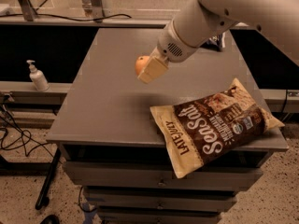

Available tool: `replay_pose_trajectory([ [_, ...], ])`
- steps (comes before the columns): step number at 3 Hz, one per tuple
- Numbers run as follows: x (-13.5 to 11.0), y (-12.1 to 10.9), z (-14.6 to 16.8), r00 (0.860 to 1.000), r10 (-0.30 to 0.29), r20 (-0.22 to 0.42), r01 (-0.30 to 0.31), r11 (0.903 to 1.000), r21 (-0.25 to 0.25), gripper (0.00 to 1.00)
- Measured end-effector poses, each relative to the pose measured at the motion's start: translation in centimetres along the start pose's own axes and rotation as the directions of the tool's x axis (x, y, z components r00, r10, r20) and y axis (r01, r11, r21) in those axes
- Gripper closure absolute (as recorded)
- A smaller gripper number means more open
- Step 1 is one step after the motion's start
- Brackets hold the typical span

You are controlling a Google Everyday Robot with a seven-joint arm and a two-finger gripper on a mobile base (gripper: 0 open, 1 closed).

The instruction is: Move orange near brown chip bag

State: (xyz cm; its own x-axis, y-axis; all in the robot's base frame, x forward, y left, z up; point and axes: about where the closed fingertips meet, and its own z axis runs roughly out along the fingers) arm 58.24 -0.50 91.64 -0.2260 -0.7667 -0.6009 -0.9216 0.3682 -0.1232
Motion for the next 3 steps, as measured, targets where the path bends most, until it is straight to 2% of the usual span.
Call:
replay_pose_trajectory([
  [1, 2.0, 1.9, -0.4, 1.000, 0.007, -0.010, -0.007, 0.9989, -0.047, 1.00],
  [2, 3.1, 4.2, 0.6, 1.000, 0.012, -0.004, -0.013, 0.9938, -0.110, 1.00],
  [3, 2.4, 6.9, 2.8, 1.000, 0.005, 0.031, 0.001, 0.9817, -0.191, 1.00],
])
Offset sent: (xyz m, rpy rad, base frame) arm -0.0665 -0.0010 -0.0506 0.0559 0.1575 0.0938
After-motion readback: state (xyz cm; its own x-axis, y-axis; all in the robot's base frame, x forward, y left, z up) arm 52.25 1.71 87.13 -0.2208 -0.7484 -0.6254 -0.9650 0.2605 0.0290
